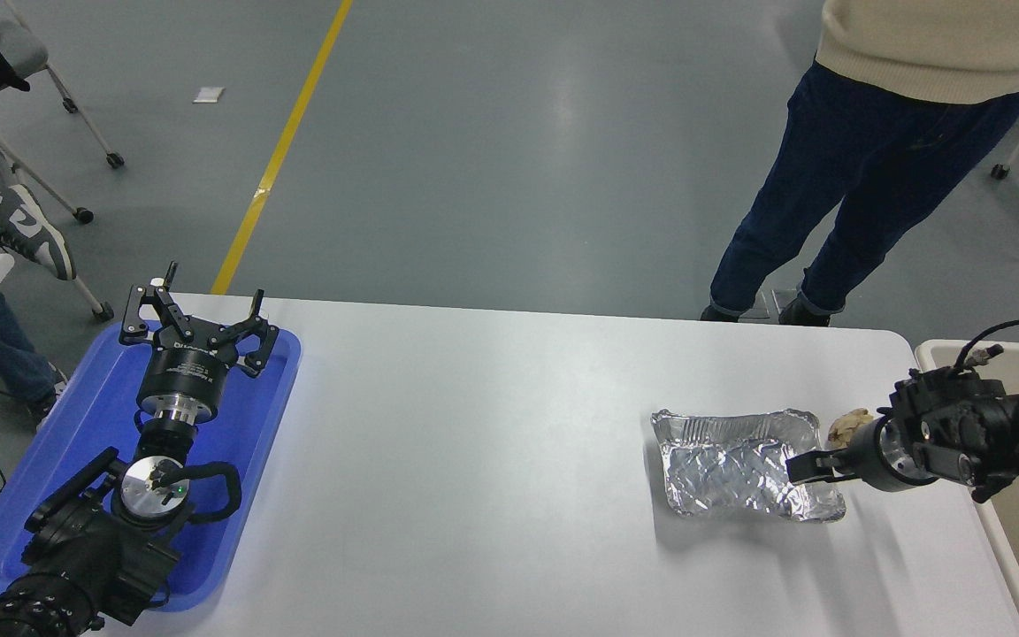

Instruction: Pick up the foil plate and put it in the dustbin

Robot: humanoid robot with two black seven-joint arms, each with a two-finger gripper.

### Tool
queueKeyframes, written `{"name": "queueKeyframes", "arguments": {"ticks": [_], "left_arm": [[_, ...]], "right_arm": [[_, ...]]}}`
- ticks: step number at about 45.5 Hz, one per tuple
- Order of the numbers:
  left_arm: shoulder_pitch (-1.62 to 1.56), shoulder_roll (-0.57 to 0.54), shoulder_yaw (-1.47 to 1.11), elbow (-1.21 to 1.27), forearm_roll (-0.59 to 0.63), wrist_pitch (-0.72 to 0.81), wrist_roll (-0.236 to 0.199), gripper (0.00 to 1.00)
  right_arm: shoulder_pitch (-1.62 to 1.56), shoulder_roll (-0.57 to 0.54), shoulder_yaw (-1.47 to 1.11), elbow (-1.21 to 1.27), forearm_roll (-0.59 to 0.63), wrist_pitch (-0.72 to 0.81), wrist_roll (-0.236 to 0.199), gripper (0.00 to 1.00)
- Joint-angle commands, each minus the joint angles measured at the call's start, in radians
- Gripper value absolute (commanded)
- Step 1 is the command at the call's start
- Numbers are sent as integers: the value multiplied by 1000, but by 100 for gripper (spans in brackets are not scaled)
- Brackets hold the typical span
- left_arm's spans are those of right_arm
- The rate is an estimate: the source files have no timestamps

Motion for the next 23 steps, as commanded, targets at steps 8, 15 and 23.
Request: {"name": "queueKeyframes", "arguments": {"ticks": [8,15,23], "left_arm": [[-2,0,0,0,0,0,0,100],[-2,0,0,0,0,0,0,100],[-2,0,0,0,0,0,0,100]], "right_arm": [[-39,7,83,-43,-20,-18,-42,36],[-39,7,87,-41,-40,-20,-33,0],[-37,7,112,-38,-42,-17,-30,0]]}}
